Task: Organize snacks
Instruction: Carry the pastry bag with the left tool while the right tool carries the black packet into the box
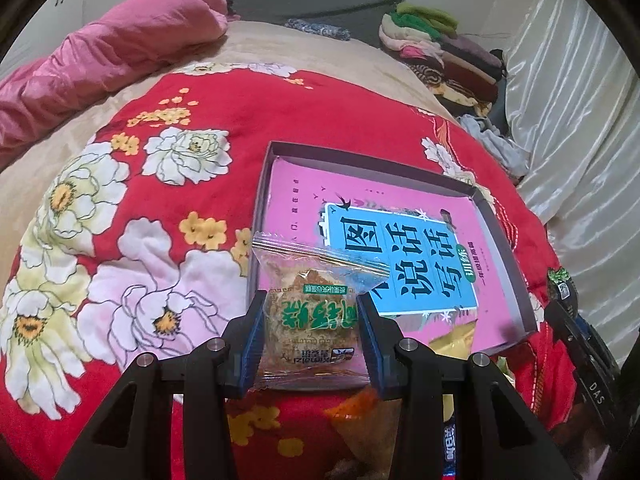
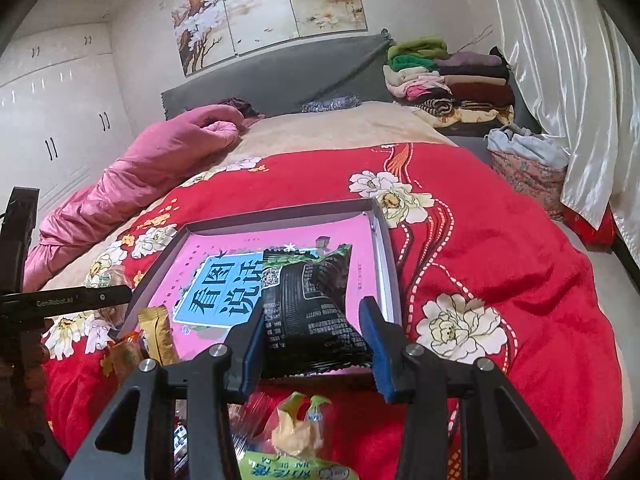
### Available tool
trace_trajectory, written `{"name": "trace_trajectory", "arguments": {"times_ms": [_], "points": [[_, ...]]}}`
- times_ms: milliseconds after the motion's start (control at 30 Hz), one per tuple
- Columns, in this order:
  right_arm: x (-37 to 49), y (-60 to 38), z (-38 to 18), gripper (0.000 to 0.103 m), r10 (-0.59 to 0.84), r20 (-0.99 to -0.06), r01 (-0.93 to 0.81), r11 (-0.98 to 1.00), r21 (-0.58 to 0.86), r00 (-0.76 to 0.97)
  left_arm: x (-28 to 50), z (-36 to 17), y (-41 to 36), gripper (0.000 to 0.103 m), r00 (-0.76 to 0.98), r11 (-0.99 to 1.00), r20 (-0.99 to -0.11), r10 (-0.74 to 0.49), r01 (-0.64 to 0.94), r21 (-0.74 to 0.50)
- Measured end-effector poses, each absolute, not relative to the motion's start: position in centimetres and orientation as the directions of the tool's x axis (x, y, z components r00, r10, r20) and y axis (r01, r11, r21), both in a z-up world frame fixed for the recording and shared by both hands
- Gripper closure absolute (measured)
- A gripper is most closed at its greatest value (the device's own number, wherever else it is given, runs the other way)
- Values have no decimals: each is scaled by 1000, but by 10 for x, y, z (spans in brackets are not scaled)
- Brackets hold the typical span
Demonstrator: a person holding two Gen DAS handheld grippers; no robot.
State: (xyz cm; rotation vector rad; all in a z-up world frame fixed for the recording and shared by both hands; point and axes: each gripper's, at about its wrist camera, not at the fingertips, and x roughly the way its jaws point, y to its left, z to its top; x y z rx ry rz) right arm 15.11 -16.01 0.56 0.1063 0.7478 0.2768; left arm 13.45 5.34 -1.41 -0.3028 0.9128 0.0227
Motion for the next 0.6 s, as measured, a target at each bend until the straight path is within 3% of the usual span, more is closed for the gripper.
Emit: {"name": "trace_trajectory", "arguments": {"times_ms": [600], "points": [[174, -159, -10, 58, 288, -677, -198, 958, 209, 678, 160, -34, 35, 59, 578, 968, -804, -139, -91, -233]]}}
